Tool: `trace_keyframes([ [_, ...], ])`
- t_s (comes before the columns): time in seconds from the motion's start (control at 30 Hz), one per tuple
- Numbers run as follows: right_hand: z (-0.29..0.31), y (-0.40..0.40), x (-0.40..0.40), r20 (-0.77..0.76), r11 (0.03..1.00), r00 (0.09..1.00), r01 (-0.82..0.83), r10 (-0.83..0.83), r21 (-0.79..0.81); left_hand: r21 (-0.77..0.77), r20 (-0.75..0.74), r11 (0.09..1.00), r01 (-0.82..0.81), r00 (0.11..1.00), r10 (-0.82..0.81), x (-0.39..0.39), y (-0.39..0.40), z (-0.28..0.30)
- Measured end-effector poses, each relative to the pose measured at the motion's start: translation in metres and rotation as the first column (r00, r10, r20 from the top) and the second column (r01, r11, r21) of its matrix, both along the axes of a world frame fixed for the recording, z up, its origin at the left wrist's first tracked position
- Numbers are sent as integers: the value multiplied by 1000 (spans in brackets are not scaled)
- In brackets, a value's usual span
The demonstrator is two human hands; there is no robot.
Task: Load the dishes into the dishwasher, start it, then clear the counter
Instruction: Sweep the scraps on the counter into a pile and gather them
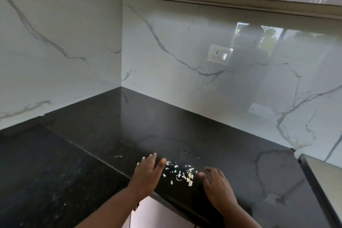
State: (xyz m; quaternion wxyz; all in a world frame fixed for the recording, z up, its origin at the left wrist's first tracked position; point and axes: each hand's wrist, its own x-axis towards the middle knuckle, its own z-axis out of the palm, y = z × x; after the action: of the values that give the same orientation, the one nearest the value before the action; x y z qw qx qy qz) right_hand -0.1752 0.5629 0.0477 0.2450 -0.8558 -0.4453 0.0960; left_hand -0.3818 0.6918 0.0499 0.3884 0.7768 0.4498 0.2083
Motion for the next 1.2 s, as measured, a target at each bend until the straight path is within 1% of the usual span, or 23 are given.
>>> trace_keyframes([
  [0.1, -11, 14, 34, 0, 980, 1000, 22, -23, -199, 91, -235, 989, 114, 968, -90, 23, 15, -15],
  [0.2, -21, 32, 52, 57, 954, 997, -33, 53, -297, 149, -402, 969, 197, 907, -122, 46, 35, -31],
  [0.3, -28, 53, 54, 118, 929, 965, -187, 234, -319, 186, -495, 952, 244, 860, -124, 67, 54, -35],
  [0.4, -30, 68, 42, 103, 872, 900, -375, 424, -315, 213, -543, 914, 346, 819, -183, 91, 56, -37],
  [0.43, -30, 71, 39, 141, 853, 862, -434, 487, -290, 210, -538, 900, 383, 814, -221, 97, 53, -37],
  [0.5, -26, 74, 37, 226, 827, 804, -489, 550, -277, 173, -470, 895, 411, 833, -292, 100, 48, -39],
  [0.53, -26, 75, 37, 233, 789, 757, -558, 611, -256, 127, -372, 911, 392, 870, -323, 99, 44, -39],
  [0.57, -32, 76, 39, 189, 735, 711, -664, 677, -137, 49, -227, 933, 356, 914, -337, 97, 40, -38],
  [0.6, -32, 77, 40, -21, 666, 670, -740, 742, -92, -80, -41, 949, 306, 950, -310, 94, 33, -35],
  [0.63, -30, 80, 44, -223, 640, 631, -767, 743, -41, -223, 127, 940, 258, 964, -235, 91, 26, -29],
  [0.67, -28, 84, 52, -330, 672, 619, -738, 712, 65, -300, 234, 929, 216, 961, -148, 87, 21, -27],
  [0.7, -27, 89, 61, -392, 725, 635, -674, 666, 140, -311, 270, 936, 164, 960, -78, 85, 22, -25],
  [0.73, -27, 98, 73, -416, 774, 669, -612, 616, 163, -272, 242, 957, 102, 970, -34, 83, 27, -24],
  [0.77, -28, 109, 86, -384, 803, 715, -577, 584, 149, -209, 169, 977, 34, 986, 3, 81, 36, -22],
  [0.8, -30, 121, 99, -308, 816, 762, -569, 570, 100, -118, 39, 993, -24, 999, 29, 78, 48, -22],
  [0.83, -31, 131, 110, -190, 814, 798, -581, 572, 10, -15, -116, 999, -52, 992, 49, 75, 60, -23],
  [0.87, -32, 140, 117, -73, 789, 796, -605, 601, -107, 66, -262, 996, -56, 962, 72, 74, 69, -25],
  [0.9, -30, 145, 118, 21, 752, 764, -629, 644, -197, 116, -391, 992, -39, 917, 82, 73, 75, -29],
  [0.97, -30, 147, 108, 101, 667, 671, -686, 735, -291, 170, -564, 985, 31, 822, 72, 78, 76, -35],
  [1.03, -29, 139, 90, 108, 575, 573, -755, 812, -316, 193, -625, 976, 98, 779, 46, 82, 69, -37],
  [1.1, -32, 132, 78, 118, 516, 508, -791, 853, -328, 189, -621, 971, 144, 784, 4, 83, 58, -35],
  [1.17, -36, 126, 70, 216, 521, 475, -795, 853, -309, 188, -606, 962, 197, 794, -44, 84, 43, -32],
  [1.2, -37, 123, 68, 182, 519, 487, -782, 854, -345, 190, -602, 957, 220, 796, -64, 83, 34, -30],
])
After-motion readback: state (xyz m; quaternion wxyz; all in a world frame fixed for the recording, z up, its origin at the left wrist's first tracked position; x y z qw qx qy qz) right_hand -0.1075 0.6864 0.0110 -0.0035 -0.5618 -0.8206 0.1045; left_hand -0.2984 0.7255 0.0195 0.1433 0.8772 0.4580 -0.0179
